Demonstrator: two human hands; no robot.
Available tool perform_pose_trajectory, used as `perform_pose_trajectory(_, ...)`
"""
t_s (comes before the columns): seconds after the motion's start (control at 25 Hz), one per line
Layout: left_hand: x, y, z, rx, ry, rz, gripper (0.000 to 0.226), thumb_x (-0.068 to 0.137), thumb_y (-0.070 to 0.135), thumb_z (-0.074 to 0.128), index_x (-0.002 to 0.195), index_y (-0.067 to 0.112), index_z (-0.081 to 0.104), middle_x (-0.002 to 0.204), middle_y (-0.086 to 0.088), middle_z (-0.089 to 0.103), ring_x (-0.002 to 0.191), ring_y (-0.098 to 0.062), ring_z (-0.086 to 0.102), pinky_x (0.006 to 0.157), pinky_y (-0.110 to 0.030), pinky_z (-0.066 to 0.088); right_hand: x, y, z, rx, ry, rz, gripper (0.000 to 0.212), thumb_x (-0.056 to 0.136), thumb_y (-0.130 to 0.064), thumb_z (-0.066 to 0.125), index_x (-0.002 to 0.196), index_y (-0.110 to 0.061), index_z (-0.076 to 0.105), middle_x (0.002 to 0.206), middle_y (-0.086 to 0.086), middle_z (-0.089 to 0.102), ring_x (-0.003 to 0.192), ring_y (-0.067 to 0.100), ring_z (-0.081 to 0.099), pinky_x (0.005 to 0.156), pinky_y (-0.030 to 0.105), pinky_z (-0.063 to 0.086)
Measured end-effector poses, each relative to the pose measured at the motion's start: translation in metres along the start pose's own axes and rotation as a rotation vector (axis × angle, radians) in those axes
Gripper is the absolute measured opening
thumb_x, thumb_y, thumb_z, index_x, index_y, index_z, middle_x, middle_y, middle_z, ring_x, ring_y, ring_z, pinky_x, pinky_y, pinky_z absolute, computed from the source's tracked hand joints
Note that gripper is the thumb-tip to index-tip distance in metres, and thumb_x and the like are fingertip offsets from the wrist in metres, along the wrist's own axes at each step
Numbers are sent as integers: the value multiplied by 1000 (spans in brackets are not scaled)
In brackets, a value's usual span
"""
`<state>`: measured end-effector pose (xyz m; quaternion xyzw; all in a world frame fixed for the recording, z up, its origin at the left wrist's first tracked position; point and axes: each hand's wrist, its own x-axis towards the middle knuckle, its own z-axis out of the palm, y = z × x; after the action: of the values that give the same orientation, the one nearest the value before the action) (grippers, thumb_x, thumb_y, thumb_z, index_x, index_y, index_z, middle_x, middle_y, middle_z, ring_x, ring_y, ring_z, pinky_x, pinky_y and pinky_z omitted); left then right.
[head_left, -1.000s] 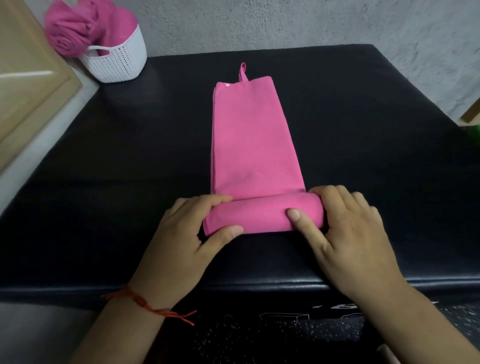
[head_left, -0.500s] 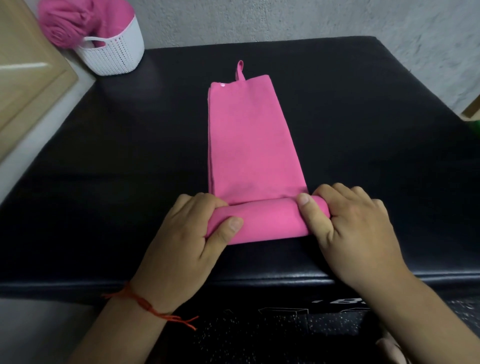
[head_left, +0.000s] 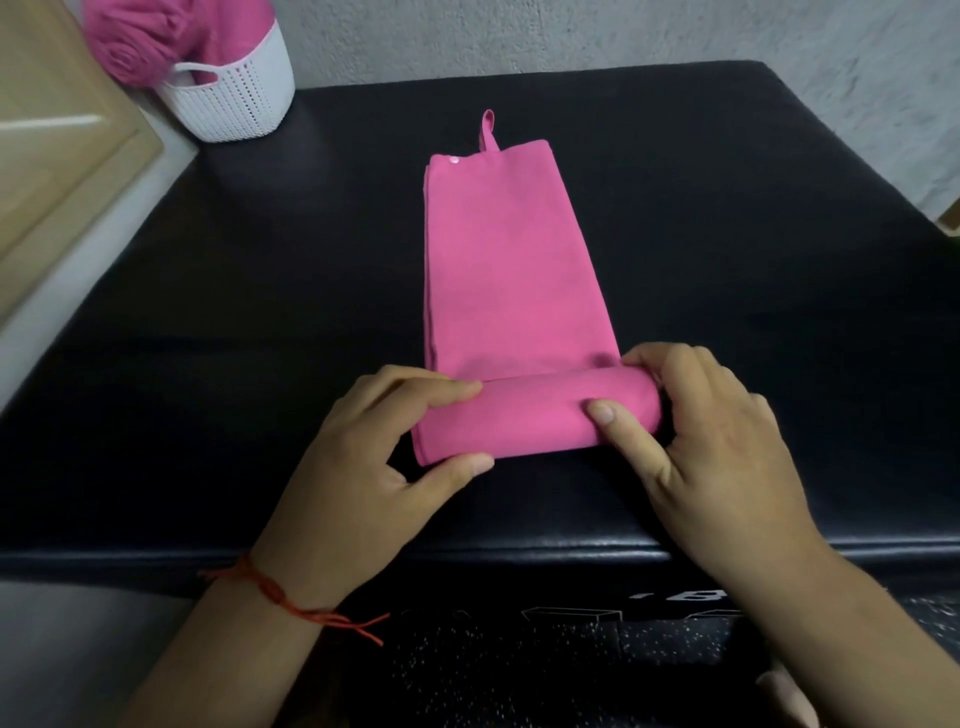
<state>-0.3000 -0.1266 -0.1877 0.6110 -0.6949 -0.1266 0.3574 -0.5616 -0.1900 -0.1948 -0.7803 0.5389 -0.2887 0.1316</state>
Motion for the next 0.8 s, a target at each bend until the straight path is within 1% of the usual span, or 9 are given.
perform_pose_trajectory(0.12,2,-4,2,50,-20,-41,51,90,58,72,137,43,61,130,28,56,126,-5,51,109,-40,45,1,-1,1,-35,-30,11,62,98,-82,35,132,-34,53,109,-19,54,96,10,51,86,36,35)
perform_pose_trajectory(0.24,4,-7,6,106,-31,-59,54,95,67,60,143,46,54,127,31,57,121,3,47,108,-36,42,3,-2,3,-73,-16,24,62,99,-82,32,125,-32,55,104,-18,53,92,10,49,83,35,33)
perform_pose_trajectory(0.36,5,-6,6,126,-22,-74,55,93,72,55,140,44,57,121,41,53,113,6,47,101,-26,40,4,-2,4,-87,-2,34,59,99,-81,29,113,-31,55,96,-15,54,87,14,50,79,37,33)
perform_pose_trajectory(0.44,5,-3,5,101,-16,-102,57,89,77,51,134,43,60,116,47,47,106,4,50,93,-23,43,5,-2,3,-77,-2,43,57,100,-81,26,103,-32,54,91,-14,55,84,16,51,79,39,34)
perform_pose_trajectory(0.56,5,-3,6,58,-7,-109,53,92,78,45,123,40,65,107,34,54,97,-3,56,85,-28,50,6,-5,0,-42,-26,66,53,100,-79,22,90,-36,51,81,-16,54,79,14,50,78,40,35)
perform_pose_trajectory(0.64,6,-4,6,86,-3,-68,49,97,73,44,121,38,67,105,27,57,102,-7,54,89,-25,47,6,-7,-1,-36,-37,74,52,100,-78,23,86,-36,49,77,-17,53,77,12,49,78,41,36)
perform_pose_trajectory(0.72,5,-3,5,119,18,-13,45,98,65,50,123,33,69,113,22,54,109,-7,50,96,-18,41,6,-8,-1,-38,-37,74,51,100,-79,23,86,-37,48,76,-18,53,77,12,48,78,41,35)
perform_pose_trajectory(0.76,4,-2,4,121,39,26,42,97,60,57,124,30,69,117,17,54,111,-9,49,98,-16,38,6,-8,-1,-37,-33,74,50,100,-79,23,86,-38,47,75,-18,53,76,12,48,78,41,35)
perform_pose_trajectory(0.8,3,-1,4,124,62,77,38,96,53,65,123,26,70,119,13,54,112,-11,50,101,-17,38,7,-8,-1,-34,-31,76,50,100,-79,23,86,-38,47,75,-18,53,76,12,48,78,41,35)
